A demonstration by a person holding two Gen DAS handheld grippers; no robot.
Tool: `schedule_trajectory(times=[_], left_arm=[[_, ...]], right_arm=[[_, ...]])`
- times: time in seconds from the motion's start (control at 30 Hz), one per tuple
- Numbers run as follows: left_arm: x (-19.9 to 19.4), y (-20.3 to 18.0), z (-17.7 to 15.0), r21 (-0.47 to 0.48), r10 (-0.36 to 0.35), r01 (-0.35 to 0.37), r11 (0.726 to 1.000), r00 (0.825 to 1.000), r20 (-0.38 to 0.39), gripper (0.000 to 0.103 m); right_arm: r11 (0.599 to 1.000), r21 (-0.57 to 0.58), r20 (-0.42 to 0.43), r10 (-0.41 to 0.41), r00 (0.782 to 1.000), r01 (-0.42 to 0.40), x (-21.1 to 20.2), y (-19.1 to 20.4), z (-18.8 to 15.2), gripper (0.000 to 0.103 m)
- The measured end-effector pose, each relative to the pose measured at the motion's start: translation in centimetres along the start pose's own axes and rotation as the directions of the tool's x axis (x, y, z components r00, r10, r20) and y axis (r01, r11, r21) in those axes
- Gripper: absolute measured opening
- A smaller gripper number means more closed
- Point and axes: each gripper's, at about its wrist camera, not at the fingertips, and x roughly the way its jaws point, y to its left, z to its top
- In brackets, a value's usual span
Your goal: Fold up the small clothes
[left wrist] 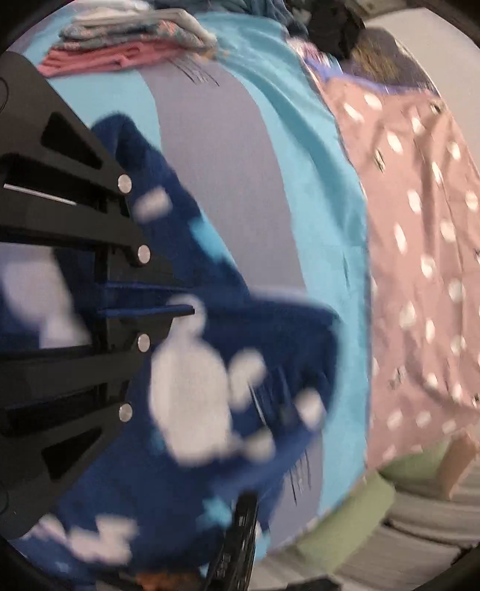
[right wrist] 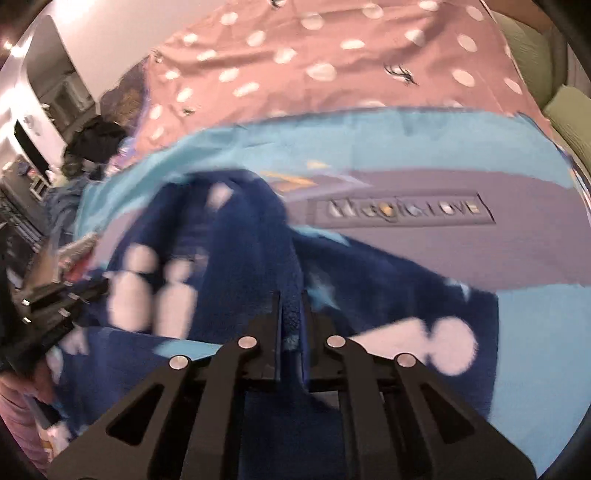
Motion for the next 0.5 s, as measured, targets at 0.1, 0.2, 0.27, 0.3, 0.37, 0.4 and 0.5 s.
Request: schedule_trajectory(times=[0.1,0.2,0.27,0.3,0.37,0.4,0.5], left_arm=[[1.8,1.6,-1.0,-0.041,0.017,-0.018,0.999,1.0,-0.007,0.0],[-0.1,1.9,-1.1,-0.076,-0.017,0.02,0.997,0.999,0.042,0.001],[-2.3,1.8,-1.4,-0.071,-0.021,0.027,0.997,0.996,0.091,0.006],[-3.0,1.5,-1.4,-0.067,-0.025,0.033,0.997,0.994,0.106,0.015],[-5.9,1.4,-2.2,-0.063,-0.041,0.051,0.997,0.987,0.153,0.029],[-7.7,1.3,-3.1,-0.058,-0.066,0.078,0.995,0.981,0.181,0.036],[-11.2,0.7,-6.2,-0.023,-0.103,0.11,0.994,0.971,0.216,0.049]], right_arm=[[1.0,0.007,0.026,0.001,1.0,-0.001,0.7,-0.3,-0.6,0.008],[0.996,-0.045,0.07,-0.068,0.995,0.071,-0.6,0.7,-1.0,0.015],[0.991,-0.045,0.129,-0.119,0.984,0.126,-2.8,1.2,-1.8,0.018],[0.989,-0.044,0.152,-0.132,0.979,0.14,-3.6,1.2,-2.1,0.018],[0.987,-0.064,0.208,-0.132,0.969,0.148,-6.6,1.3,-3.7,0.02],[0.986,-0.078,0.222,-0.124,0.967,0.144,-7.7,1.5,-4.6,0.022],[0.985,-0.128,0.237,-0.087,0.968,0.12,-12.2,1.5,-9.0,0.027]])
